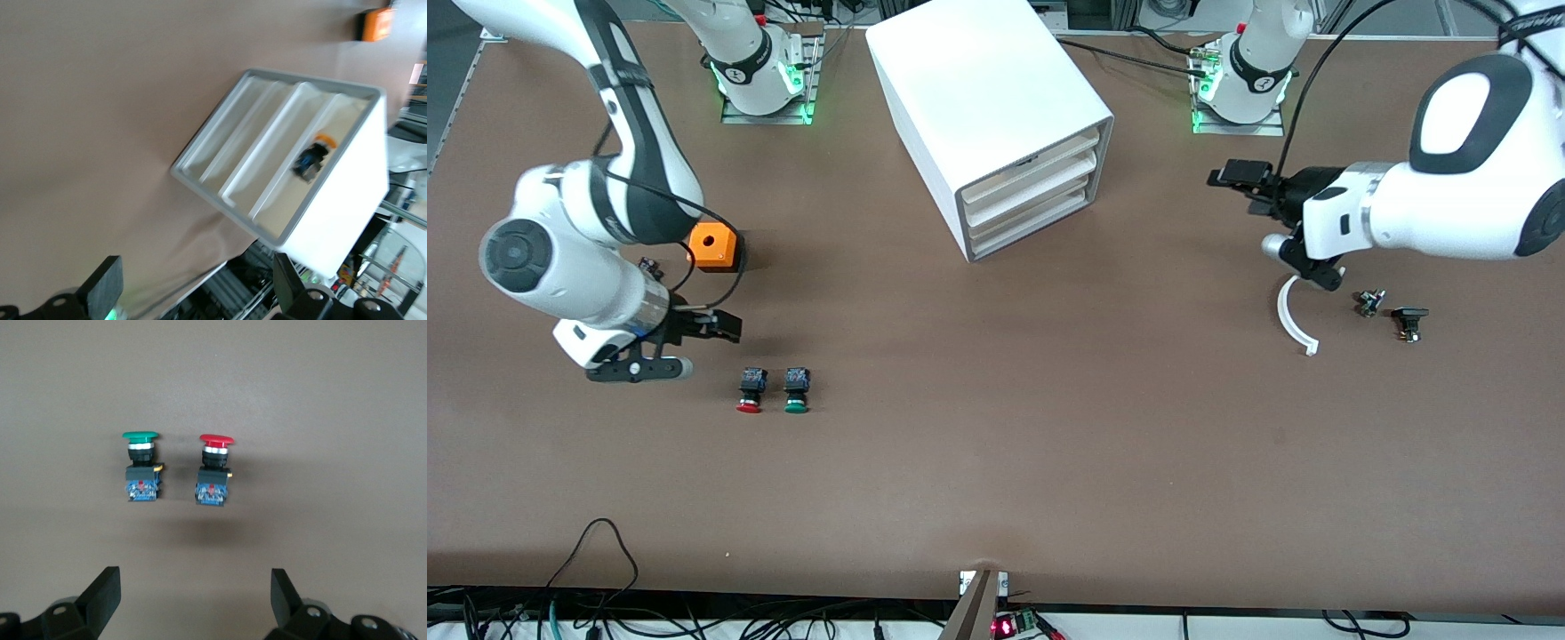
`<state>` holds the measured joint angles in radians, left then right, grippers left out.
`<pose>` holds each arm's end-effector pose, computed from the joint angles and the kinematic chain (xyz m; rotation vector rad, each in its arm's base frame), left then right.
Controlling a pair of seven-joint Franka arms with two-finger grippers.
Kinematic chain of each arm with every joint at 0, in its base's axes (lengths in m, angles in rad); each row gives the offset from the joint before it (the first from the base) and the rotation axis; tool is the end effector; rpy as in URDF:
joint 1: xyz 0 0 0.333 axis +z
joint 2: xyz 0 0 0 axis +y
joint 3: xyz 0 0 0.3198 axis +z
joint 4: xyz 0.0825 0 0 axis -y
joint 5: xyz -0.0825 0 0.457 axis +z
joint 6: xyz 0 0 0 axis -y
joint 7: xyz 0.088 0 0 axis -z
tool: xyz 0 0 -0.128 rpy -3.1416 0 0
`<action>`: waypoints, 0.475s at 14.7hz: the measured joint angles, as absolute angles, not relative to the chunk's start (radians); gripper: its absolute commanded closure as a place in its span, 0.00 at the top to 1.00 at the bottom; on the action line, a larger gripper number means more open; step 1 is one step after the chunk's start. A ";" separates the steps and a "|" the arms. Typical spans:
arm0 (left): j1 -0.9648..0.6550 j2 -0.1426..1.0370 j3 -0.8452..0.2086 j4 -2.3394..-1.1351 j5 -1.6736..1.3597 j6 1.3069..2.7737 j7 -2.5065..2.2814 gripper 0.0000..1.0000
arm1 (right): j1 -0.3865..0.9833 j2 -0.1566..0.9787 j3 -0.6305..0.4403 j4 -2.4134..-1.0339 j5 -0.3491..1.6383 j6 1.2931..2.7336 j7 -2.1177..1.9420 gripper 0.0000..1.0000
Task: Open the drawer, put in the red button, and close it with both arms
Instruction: 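Lower the right gripper over the red button while the left gripper grips the drawer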
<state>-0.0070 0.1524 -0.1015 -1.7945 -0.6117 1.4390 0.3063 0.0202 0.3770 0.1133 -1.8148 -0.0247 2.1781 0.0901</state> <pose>0.5974 -0.1431 0.4158 2.3777 -0.4060 -0.5443 0.6948 0.0889 0.2735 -3.1205 -0.0780 0.0210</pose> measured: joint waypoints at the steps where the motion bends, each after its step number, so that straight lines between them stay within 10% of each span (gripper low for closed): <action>1: -0.007 0.154 -0.102 -1.836 -0.663 1.482 0.365 0.98 | 0.020 0.395 0.113 -1.831 -0.025 2.223 0.090 1.00; 7: -0.010 0.170 -0.173 -2.096 -0.909 1.749 0.657 0.80 | 0.017 0.534 0.101 -1.860 -0.025 2.456 0.073 1.00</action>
